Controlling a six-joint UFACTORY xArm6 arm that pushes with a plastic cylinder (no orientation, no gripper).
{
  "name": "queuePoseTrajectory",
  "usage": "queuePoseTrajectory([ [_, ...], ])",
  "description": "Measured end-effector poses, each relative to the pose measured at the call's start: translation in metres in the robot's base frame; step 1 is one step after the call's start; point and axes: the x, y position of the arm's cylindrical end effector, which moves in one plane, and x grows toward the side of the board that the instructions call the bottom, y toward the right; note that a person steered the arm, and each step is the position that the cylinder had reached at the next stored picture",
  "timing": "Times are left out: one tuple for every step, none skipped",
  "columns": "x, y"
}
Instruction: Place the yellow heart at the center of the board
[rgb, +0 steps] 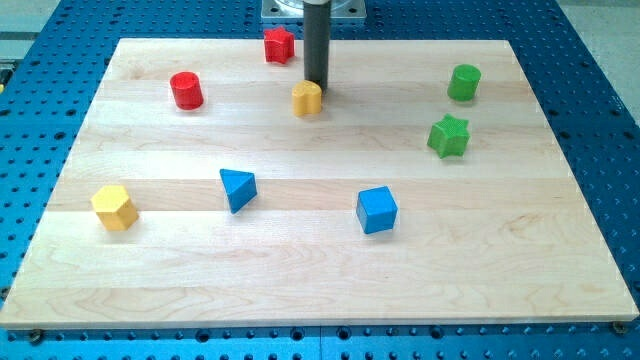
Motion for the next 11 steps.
queuePoseTrajectory([
  [0.059, -0.020],
  [0.061, -0.006],
  [0.030, 0.002],
  [0.031, 0.069],
  [0.072, 0.076],
  [0.066, 0.072],
  [0.062, 0.072],
  [0.047, 0.068],
  [0.064, 0.039],
  [0.066, 0.022],
  [0.011, 0.022],
])
